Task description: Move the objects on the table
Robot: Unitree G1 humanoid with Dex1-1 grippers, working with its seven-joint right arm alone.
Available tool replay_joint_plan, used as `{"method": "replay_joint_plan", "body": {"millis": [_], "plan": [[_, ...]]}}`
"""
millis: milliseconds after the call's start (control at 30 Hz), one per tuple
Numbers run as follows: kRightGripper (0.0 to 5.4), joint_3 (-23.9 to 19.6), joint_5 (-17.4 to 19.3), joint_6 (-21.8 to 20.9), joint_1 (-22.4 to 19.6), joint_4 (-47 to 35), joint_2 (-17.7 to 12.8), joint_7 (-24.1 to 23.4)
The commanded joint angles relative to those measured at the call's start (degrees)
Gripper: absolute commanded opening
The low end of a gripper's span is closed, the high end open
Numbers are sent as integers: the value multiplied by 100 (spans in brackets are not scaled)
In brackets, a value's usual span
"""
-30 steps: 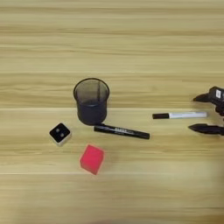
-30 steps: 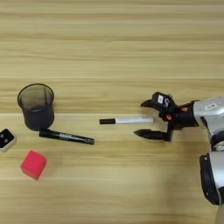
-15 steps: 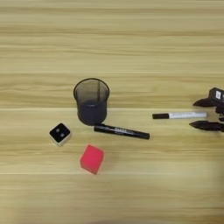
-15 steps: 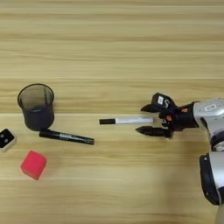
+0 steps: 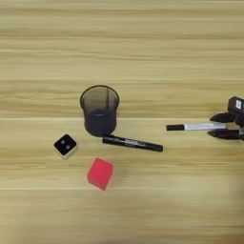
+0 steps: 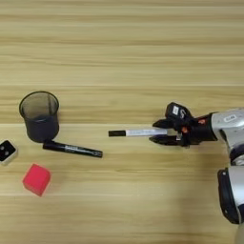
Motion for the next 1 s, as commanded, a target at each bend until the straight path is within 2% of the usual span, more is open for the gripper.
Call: {"method": "replay_joint_plan", "body": {"millis": [33,333,600,833,1000], "plan": [[178,-20,15,64,-228,-152,-249,-145],[84,-80,116,22,-248,-199,-172,21],[75,-226,313,-45,-259,-261,-72,243],[75,-693,962,50,-419,-475,72,958],[75,-819,1317,59,-405,-844,181,1496]]}}
